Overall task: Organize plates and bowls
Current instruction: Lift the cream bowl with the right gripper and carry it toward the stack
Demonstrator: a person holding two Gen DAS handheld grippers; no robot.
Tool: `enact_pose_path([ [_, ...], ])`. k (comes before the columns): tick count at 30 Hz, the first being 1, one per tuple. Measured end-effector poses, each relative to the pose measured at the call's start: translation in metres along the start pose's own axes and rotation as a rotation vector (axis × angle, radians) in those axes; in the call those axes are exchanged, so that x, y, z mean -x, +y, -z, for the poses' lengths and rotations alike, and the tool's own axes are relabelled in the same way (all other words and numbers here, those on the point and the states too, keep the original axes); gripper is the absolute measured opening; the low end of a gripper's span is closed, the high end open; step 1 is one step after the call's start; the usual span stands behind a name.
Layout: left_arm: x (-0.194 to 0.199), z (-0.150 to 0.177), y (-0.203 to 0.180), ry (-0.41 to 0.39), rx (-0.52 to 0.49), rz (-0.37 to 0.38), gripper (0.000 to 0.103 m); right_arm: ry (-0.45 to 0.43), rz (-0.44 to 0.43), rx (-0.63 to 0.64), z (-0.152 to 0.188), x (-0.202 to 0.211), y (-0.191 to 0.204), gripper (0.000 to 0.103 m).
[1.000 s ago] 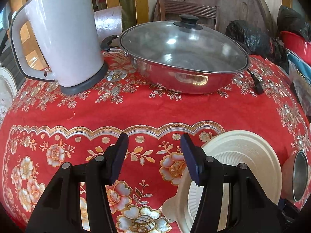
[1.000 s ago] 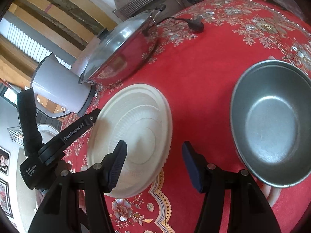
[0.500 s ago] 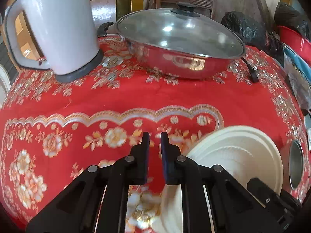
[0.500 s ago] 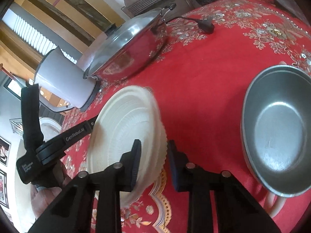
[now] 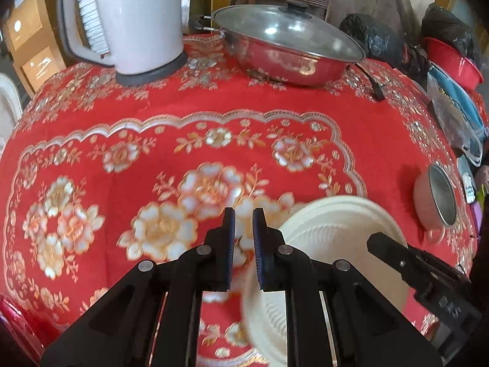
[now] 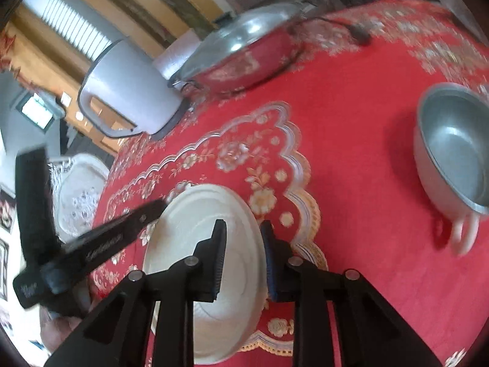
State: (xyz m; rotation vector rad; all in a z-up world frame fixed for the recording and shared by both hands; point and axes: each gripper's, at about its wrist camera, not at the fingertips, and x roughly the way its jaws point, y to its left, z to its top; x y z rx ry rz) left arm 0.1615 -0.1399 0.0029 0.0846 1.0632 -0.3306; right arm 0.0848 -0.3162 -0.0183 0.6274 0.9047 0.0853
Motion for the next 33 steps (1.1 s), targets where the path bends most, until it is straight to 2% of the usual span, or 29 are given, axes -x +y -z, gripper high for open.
enact_pose_path([
  [4, 0.000, 0.007, 0.002, 0.044, -0.012, -0.020, 0.012, 0.031, -0.002, -0.019, 0.011, 0.005, -0.007, 0.024],
  [7, 0.002, 0.008, 0.004, 0.076, 0.002, 0.017, 0.012, 0.038, 0.013, 0.007, 0.019, 0.010, -0.005, 0.024],
  [8, 0.001, 0.009, 0.006, 0.098, 0.015, 0.032, 0.014, 0.045, 0.009, 0.003, 0.020, 0.010, -0.006, 0.024],
  [9, 0.002, 0.008, 0.005, 0.107, 0.018, 0.030, 0.021, 0.052, 0.006, -0.003, 0.022, 0.010, -0.006, 0.025],
  [11, 0.003, 0.009, 0.007, 0.120, 0.020, 0.014, 0.027, 0.047, 0.006, 0.000, 0.024, 0.013, -0.006, 0.027],
  [14, 0.007, 0.011, 0.014, 0.138, 0.056, 0.049, 0.027, 0.047, -0.002, -0.005, 0.026, 0.016, -0.007, 0.028],
  [17, 0.014, 0.013, 0.016, 0.137, 0.061, 0.028, 0.037, 0.049, -0.020, -0.016, 0.029, 0.019, -0.007, 0.028],
  [21, 0.031, 0.016, 0.022, 0.115, 0.109, 0.106, 0.038, 0.054, -0.038, -0.018, 0.033, 0.023, -0.006, 0.034],
  [22, 0.036, 0.016, 0.022, 0.110, 0.114, 0.114, 0.041, 0.054, -0.042, -0.018, 0.034, 0.024, -0.005, 0.034],
  [23, 0.040, 0.017, 0.021, 0.108, 0.110, 0.120, 0.051, 0.053, -0.043, -0.017, 0.034, 0.025, -0.004, 0.034],
  [24, 0.042, 0.018, 0.019, 0.109, 0.103, 0.129, 0.056, 0.050, -0.040, -0.012, 0.035, 0.026, -0.004, 0.034],
  [27, 0.041, 0.022, 0.008, 0.137, 0.072, 0.162, 0.056, 0.051, -0.035, -0.023, 0.037, 0.028, -0.005, 0.034],
  [30, 0.020, 0.030, -0.005, 0.207, 0.023, 0.109, 0.056, 0.056, -0.024, -0.026, 0.040, 0.027, -0.007, 0.034],
  [32, 0.009, 0.036, -0.008, 0.234, 0.018, 0.133, 0.056, 0.062, -0.028, -0.023, 0.042, 0.026, -0.007, 0.034],
  [33, 0.005, 0.040, -0.009, 0.236, 0.020, 0.145, 0.051, 0.062, -0.026, -0.010, 0.043, 0.026, -0.006, 0.034],
])
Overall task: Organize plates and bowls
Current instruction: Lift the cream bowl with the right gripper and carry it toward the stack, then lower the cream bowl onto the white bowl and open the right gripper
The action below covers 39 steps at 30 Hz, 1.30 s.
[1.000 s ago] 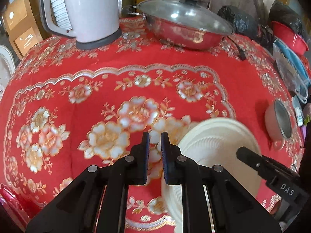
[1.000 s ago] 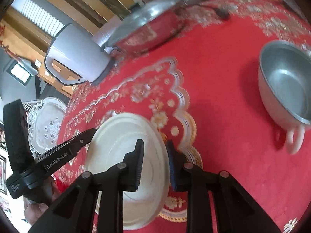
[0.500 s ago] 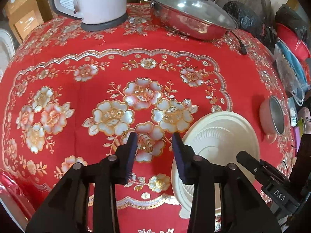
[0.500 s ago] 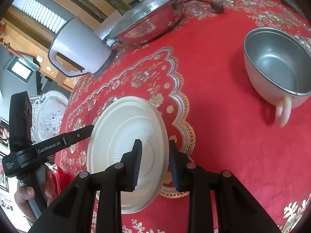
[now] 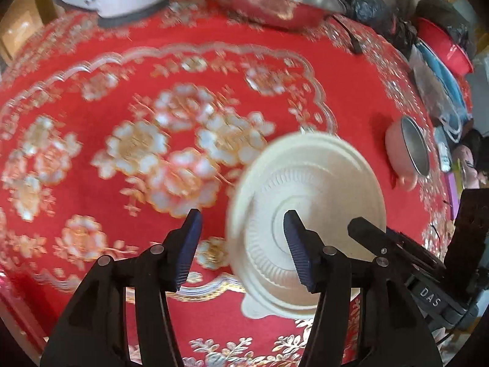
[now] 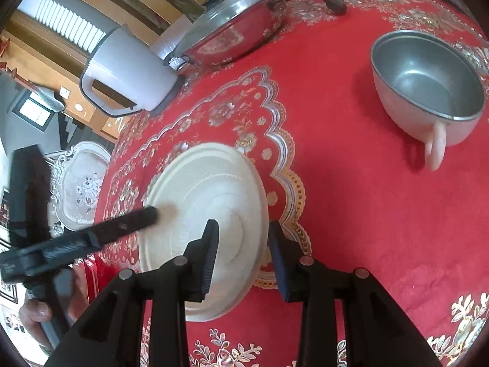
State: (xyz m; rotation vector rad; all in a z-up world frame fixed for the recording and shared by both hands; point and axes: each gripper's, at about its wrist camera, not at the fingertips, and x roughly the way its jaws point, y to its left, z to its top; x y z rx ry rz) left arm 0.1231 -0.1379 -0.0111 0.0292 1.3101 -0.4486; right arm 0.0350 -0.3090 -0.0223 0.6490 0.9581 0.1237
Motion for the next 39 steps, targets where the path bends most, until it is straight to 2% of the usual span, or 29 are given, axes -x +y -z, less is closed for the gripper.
enact_pose_path([
  [1, -0.003, 0.002, 0.001, -0.004, 0.003, -0.002, 0.041, -0.007, 0.010, 0.013, 0.001, 0.000, 0.001, 0.032],
  [2, -0.006, 0.004, 0.001, -0.003, 0.005, -0.022, 0.020, -0.021, 0.016, 0.024, 0.003, 0.001, 0.003, 0.028],
  [3, -0.008, 0.006, 0.001, 0.001, 0.002, -0.054, 0.017, -0.024, 0.023, 0.033, 0.004, 0.001, 0.003, 0.024],
  [4, -0.008, 0.008, 0.001, -0.005, -0.007, -0.079, 0.015, -0.026, 0.034, 0.045, 0.004, 0.000, 0.005, 0.016],
  [5, -0.007, 0.010, 0.001, -0.011, -0.013, -0.086, 0.014, -0.026, 0.031, 0.049, 0.005, -0.001, 0.005, 0.015],
  [14, 0.036, 0.023, 0.023, -0.077, 0.034, -0.094, 0.014, -0.024, 0.013, 0.132, 0.003, 0.006, 0.039, 0.014],
  [20, 0.095, 0.044, 0.054, -0.162, 0.090, -0.145, 0.014, -0.020, -0.032, 0.239, 0.005, 0.013, 0.096, 0.014],
  [24, 0.146, 0.068, 0.089, -0.230, 0.145, -0.205, 0.014, -0.006, -0.102, 0.326, 0.011, 0.012, 0.147, 0.015],
  [32, 0.212, 0.131, 0.164, -0.296, 0.278, -0.317, 0.014, 0.063, -0.215, 0.517, 0.052, -0.014, 0.253, 0.015],
  [39, 0.219, 0.175, 0.213, -0.293, 0.379, -0.361, 0.014, 0.135, -0.219, 0.622, 0.091, -0.047, 0.303, 0.017],
])
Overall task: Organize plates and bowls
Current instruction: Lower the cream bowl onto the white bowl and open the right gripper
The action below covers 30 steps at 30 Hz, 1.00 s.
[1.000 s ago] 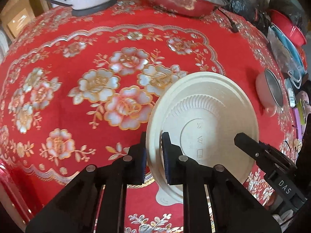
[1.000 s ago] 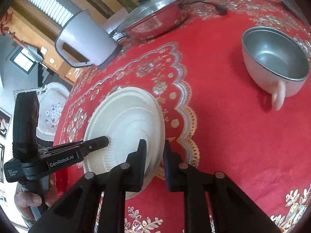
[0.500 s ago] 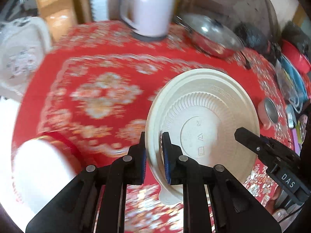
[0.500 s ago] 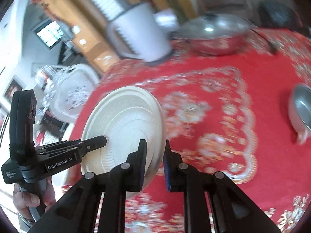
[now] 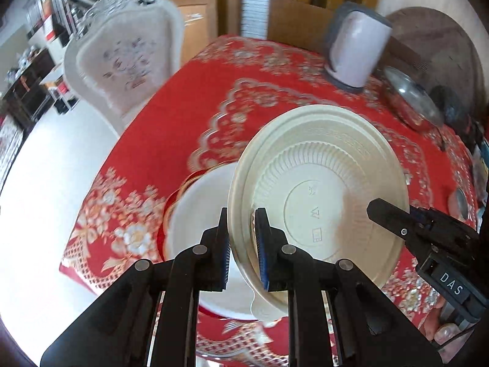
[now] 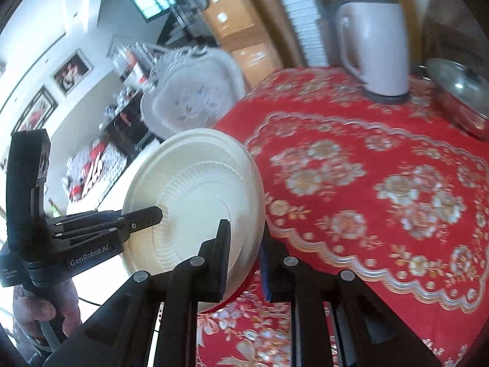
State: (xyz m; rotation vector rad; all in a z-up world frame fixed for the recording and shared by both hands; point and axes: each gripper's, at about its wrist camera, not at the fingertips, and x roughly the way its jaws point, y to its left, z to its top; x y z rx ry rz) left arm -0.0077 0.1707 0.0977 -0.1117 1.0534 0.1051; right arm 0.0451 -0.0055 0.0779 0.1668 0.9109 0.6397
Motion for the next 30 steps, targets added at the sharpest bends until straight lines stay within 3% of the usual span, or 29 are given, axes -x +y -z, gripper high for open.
enact_pose_path([
  [10, -0.021, 0.019, 0.028, 0.008, 0.045, -0.059, 0.015, 0.070, 0.025, 0.064, 0.011, -0.040, 0.026, 0.018],
  [23, -0.016, 0.017, 0.034, -0.036, 0.045, -0.122, 0.018, 0.020, 0.096, 0.100, 0.010, -0.038, 0.036, 0.021],
  [30, -0.003, 0.013, 0.037, -0.069, 0.070, -0.098, 0.018, 0.001, 0.096, 0.091, 0.005, -0.032, 0.033, 0.021],
])
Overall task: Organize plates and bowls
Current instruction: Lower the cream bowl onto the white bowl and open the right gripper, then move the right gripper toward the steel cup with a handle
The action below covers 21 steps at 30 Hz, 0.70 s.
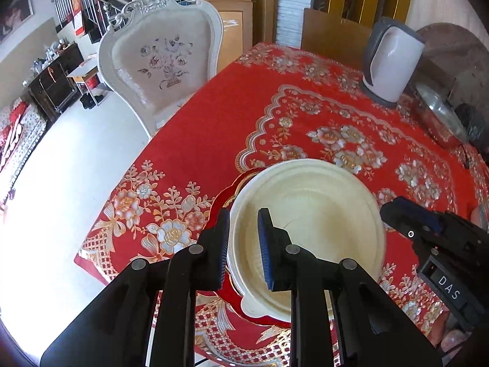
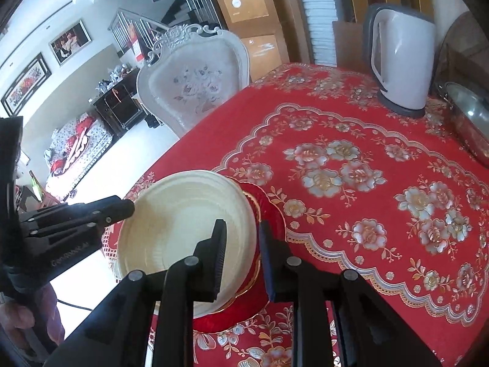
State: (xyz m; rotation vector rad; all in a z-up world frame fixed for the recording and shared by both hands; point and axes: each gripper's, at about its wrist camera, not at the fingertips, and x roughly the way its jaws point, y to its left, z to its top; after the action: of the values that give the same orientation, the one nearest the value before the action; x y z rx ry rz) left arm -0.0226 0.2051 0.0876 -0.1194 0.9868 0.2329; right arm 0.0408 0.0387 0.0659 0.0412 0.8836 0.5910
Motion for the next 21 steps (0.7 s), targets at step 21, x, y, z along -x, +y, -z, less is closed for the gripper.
enact_pose_path([
  [21, 0.005, 0.013, -0.140, -0.106, -0.172, 0.147, 0.043, -0.094, 0.088, -0.159, 0.034, 0.065, -0.089, 0.034],
])
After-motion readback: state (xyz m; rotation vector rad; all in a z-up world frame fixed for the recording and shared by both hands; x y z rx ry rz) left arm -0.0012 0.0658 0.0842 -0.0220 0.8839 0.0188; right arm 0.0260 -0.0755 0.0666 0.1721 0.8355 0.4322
